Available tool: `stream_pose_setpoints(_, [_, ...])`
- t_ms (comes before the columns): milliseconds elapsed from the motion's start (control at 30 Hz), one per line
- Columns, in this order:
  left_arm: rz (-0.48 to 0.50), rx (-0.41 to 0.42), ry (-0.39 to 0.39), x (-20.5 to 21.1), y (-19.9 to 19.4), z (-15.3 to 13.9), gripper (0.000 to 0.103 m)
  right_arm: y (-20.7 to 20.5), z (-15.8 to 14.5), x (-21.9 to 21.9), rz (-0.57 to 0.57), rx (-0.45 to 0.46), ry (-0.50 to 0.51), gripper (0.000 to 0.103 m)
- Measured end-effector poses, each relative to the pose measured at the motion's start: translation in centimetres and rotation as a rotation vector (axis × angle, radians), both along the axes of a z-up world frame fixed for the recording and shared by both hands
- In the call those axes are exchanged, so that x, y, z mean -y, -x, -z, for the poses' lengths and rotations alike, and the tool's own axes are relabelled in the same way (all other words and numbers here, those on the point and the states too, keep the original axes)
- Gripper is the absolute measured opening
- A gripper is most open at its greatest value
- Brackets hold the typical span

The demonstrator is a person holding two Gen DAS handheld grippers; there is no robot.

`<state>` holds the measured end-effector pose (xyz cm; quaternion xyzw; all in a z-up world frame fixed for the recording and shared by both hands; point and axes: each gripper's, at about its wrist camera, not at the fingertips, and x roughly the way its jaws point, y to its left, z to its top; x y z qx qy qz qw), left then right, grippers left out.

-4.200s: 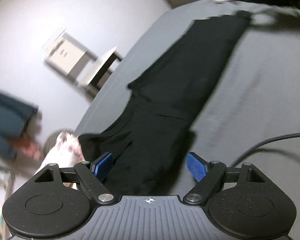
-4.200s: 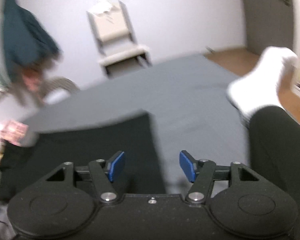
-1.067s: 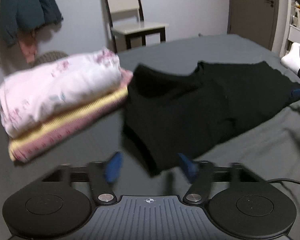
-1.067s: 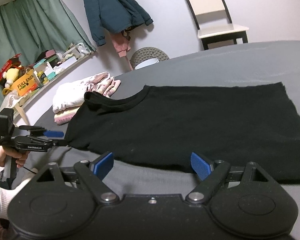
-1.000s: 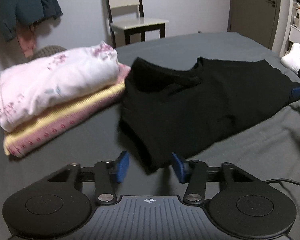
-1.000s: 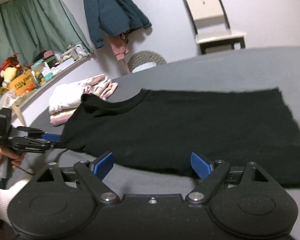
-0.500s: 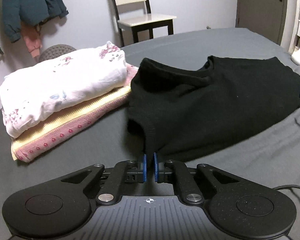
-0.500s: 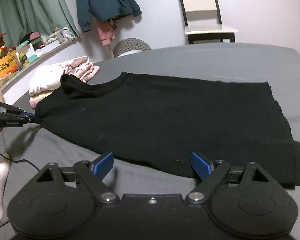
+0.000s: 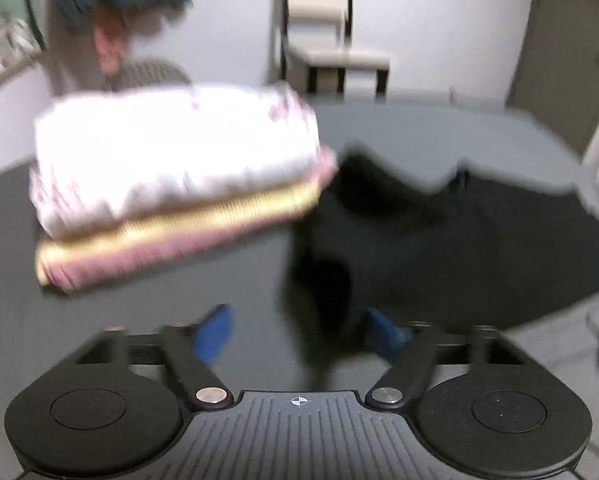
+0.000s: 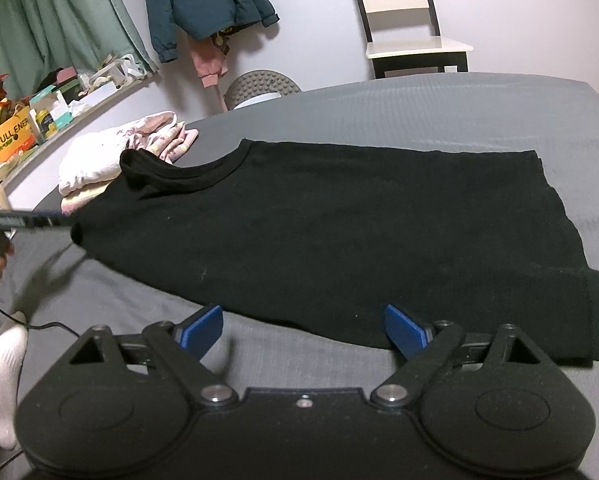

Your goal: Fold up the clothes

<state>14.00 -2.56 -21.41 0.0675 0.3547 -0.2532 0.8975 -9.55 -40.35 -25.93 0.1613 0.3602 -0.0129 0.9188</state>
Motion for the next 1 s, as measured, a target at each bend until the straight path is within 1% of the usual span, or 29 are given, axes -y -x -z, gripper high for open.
stream_pose_setpoints(33, [-0.007,0.021,0.027,-0.1,-0.1,-0.4,0.094,0.0,0.0,0.0,-0.001,-0.001,0.001,0.089])
stream_pose_setpoints(100, [-0.024,0.032,0.072,-0.2,-0.5,-1.0,0.094,0.0,0.0,0.0,-0.003,-0.002,0.002,0.089])
stream_pose_setpoints(200, [-0.059,0.01,0.118,0.1,-1.8,-0.9,0.094,0.0,0.0,-0.1,-0.007,-0.003,0.006,0.09])
stream_pose_setpoints(233, [-0.058,0.008,0.116,0.6,-2.1,-0.7,0.094,0.0,0.0,-0.1,-0.008,-0.003,0.008,0.09])
stream_pose_setpoints(333, [-0.05,0.037,0.048,2.4,-3.0,0.3,0.094,0.0,0.1,-0.2,-0.012,-0.003,0.014,0.09])
stream_pose_setpoints(400, [-0.046,0.029,0.028,3.4,-3.4,1.2,0.094,0.1,0.1,-0.2,-0.016,-0.002,0.019,0.09])
stream_pose_setpoints(500, [-0.044,-0.019,0.044,3.8,-3.8,2.4,0.094,0.3,0.3,-0.1,-0.018,-0.007,0.026,0.091])
stream_pose_setpoints(633, [-0.056,-0.041,0.079,4.3,-4.4,3.4,0.094,0.3,0.4,-0.2,-0.027,-0.01,0.038,0.093])
stream_pose_setpoints(700, [-0.084,-0.088,0.062,4.8,-5.1,4.5,0.094,0.3,0.4,-0.4,-0.036,-0.01,0.054,0.093])
stream_pose_setpoints(767, [-0.103,-0.081,-0.002,5.7,-5.2,5.6,0.094,0.4,0.5,-0.5,-0.047,-0.011,0.074,0.093])
stream_pose_setpoints(800, [-0.107,-0.076,-0.008,5.9,-5.1,5.7,0.094,0.4,0.5,-0.6,-0.051,-0.011,0.081,0.093])
stream_pose_setpoints(967, [-0.115,-0.052,0.003,7.1,-4.7,5.5,0.093,0.4,0.5,-0.5,-0.057,-0.012,0.085,0.095])
stream_pose_setpoints(1000, [-0.103,-0.058,0.033,7.1,-4.6,5.4,0.093,0.4,0.5,-0.5,-0.056,-0.012,0.083,0.095])
